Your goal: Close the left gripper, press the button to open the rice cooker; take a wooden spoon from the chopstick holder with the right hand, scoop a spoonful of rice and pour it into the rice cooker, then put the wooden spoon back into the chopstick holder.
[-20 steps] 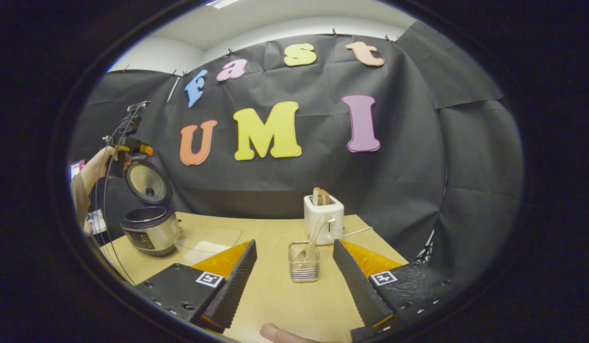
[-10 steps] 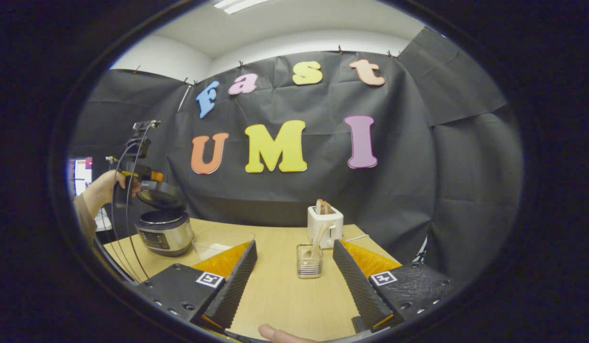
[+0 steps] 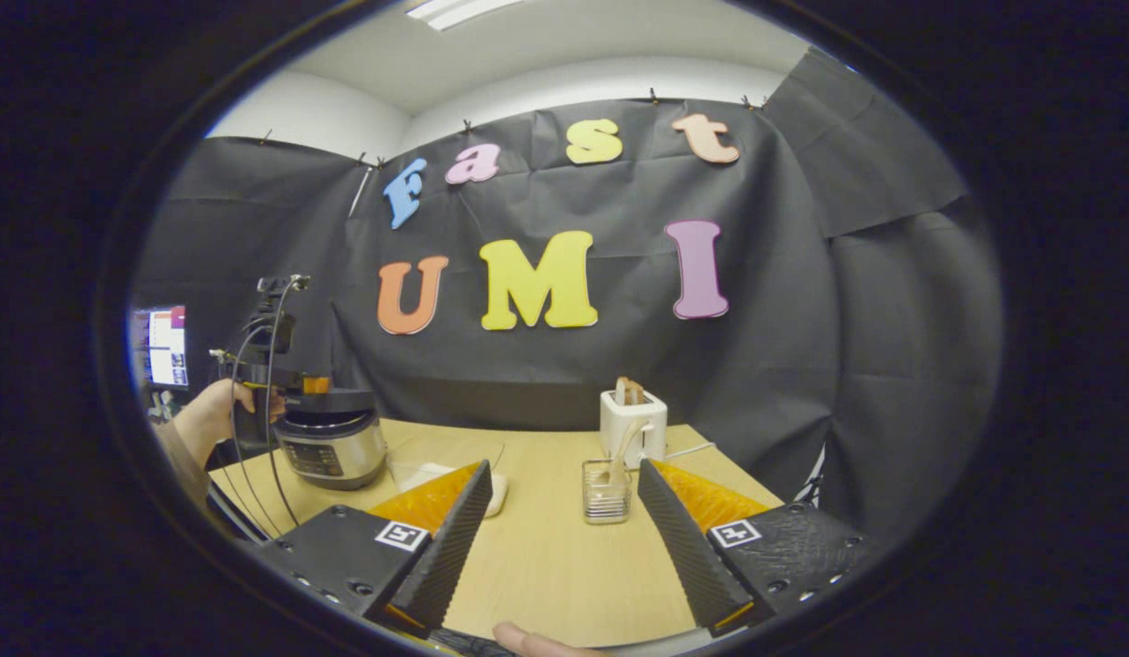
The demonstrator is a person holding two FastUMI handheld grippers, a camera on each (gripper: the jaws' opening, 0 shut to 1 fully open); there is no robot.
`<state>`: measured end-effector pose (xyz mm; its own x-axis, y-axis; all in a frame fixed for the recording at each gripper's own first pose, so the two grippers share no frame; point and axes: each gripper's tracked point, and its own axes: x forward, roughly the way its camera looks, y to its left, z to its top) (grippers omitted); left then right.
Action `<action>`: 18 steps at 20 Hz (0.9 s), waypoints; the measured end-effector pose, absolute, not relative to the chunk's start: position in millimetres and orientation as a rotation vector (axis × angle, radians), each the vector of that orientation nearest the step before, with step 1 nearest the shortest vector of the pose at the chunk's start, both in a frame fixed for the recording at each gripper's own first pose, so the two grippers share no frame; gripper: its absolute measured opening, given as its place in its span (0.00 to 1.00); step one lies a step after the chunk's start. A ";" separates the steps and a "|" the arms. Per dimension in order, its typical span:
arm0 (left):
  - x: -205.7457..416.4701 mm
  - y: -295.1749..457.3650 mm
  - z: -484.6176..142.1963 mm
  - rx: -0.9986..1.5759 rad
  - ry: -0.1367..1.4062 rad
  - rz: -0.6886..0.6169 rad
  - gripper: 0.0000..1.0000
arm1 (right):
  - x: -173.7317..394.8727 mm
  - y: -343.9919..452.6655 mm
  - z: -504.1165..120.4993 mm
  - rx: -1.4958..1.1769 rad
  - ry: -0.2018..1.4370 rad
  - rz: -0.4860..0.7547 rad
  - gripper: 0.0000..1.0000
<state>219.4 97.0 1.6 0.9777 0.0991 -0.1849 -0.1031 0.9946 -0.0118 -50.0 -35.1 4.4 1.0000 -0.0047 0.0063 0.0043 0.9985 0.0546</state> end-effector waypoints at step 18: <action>225.1 90.7 -30.5 0.013 -0.032 0.154 0.95 | -31.8 -47.2 -37.4 0.104 0.115 -0.008 0.95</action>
<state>225.1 90.7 -30.5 0.9877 0.1533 0.0325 -0.1537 0.9881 0.0104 -31.8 -47.2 -37.4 0.9934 -0.0018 -0.1151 0.0138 0.9945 0.1035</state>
